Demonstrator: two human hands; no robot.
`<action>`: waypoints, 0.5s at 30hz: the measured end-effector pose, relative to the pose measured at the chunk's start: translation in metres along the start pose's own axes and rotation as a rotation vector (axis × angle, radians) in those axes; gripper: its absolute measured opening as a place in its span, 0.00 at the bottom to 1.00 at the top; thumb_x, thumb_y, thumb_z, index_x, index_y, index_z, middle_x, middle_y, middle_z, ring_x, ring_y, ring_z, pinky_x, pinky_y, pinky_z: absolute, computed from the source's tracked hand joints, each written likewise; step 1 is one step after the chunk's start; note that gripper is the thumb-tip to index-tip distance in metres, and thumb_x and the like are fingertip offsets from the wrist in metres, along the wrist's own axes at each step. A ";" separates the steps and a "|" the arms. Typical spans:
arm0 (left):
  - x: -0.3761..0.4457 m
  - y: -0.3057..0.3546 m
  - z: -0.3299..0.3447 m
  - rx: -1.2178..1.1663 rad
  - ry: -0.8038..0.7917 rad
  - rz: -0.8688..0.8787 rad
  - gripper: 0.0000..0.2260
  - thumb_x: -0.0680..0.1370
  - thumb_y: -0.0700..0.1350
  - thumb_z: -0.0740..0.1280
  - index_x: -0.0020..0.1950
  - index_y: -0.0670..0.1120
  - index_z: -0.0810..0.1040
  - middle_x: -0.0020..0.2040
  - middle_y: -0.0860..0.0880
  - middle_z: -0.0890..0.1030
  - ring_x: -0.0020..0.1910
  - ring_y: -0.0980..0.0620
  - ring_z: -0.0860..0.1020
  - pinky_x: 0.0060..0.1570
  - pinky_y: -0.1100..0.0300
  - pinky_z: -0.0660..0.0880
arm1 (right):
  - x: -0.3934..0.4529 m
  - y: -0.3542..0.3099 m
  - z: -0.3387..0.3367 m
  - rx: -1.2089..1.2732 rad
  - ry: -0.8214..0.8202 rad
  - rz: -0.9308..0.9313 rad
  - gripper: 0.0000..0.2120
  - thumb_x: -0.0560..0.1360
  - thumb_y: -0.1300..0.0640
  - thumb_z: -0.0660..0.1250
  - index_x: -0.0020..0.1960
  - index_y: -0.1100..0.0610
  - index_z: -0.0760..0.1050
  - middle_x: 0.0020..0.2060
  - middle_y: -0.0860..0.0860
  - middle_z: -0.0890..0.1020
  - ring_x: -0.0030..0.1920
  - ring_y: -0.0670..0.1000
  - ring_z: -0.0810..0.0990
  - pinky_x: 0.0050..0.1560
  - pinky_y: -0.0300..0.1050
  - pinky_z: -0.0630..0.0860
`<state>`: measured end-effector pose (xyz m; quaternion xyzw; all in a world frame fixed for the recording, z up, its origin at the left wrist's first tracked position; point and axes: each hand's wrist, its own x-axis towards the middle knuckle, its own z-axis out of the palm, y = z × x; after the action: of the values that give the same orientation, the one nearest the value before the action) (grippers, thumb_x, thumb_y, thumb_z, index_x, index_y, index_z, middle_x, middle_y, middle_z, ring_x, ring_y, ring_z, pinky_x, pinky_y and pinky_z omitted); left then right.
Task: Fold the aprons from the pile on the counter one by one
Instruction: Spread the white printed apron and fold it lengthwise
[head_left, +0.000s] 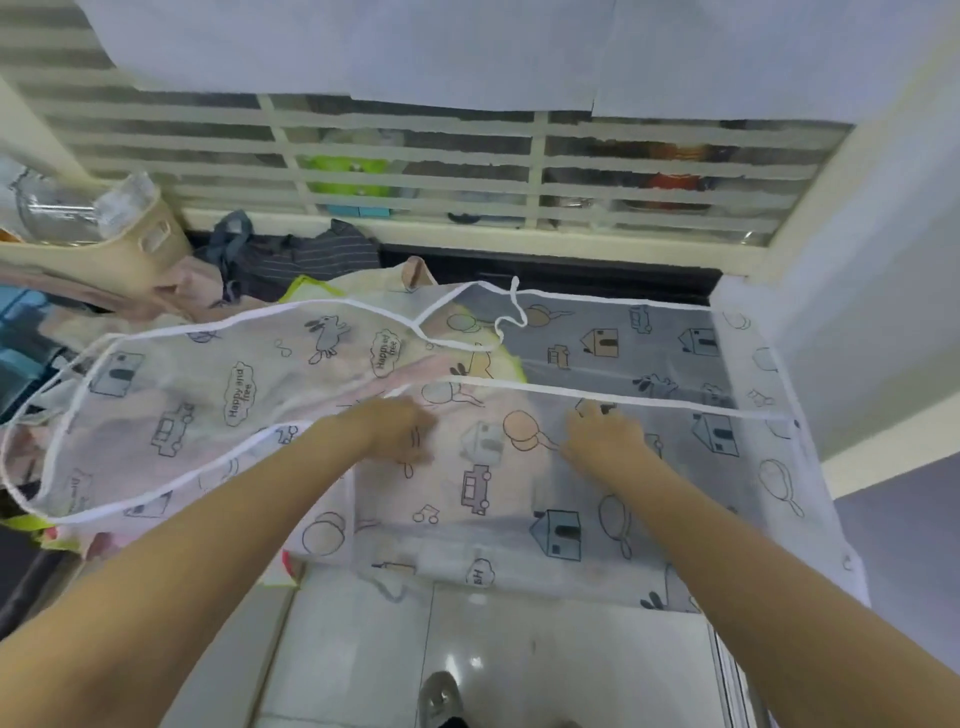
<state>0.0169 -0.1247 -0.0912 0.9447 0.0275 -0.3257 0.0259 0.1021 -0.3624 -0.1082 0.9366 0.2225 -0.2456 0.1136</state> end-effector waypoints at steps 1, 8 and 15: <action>0.000 0.000 -0.006 -0.041 0.079 0.018 0.21 0.77 0.51 0.65 0.70 0.50 0.68 0.64 0.47 0.69 0.58 0.45 0.74 0.57 0.53 0.72 | 0.004 -0.008 -0.003 0.029 -0.010 -0.019 0.23 0.81 0.52 0.55 0.73 0.58 0.58 0.72 0.59 0.60 0.69 0.62 0.63 0.64 0.56 0.66; 0.019 -0.024 -0.054 -0.041 0.447 -0.057 0.22 0.78 0.38 0.61 0.72 0.45 0.62 0.68 0.43 0.62 0.52 0.41 0.75 0.43 0.53 0.72 | 0.035 -0.032 -0.045 0.128 0.038 -0.082 0.23 0.80 0.59 0.55 0.74 0.58 0.56 0.75 0.56 0.54 0.71 0.62 0.59 0.66 0.57 0.65; 0.074 -0.050 -0.072 0.002 0.334 -0.219 0.36 0.78 0.36 0.62 0.77 0.48 0.43 0.76 0.41 0.48 0.57 0.39 0.76 0.49 0.52 0.73 | 0.083 -0.009 -0.042 0.078 -0.057 -0.124 0.27 0.80 0.50 0.58 0.76 0.53 0.53 0.75 0.53 0.52 0.71 0.62 0.58 0.67 0.59 0.63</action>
<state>0.1160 -0.0674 -0.0815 0.9769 0.1338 -0.1656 -0.0157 0.1798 -0.3113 -0.1153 0.9175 0.2668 -0.2871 0.0680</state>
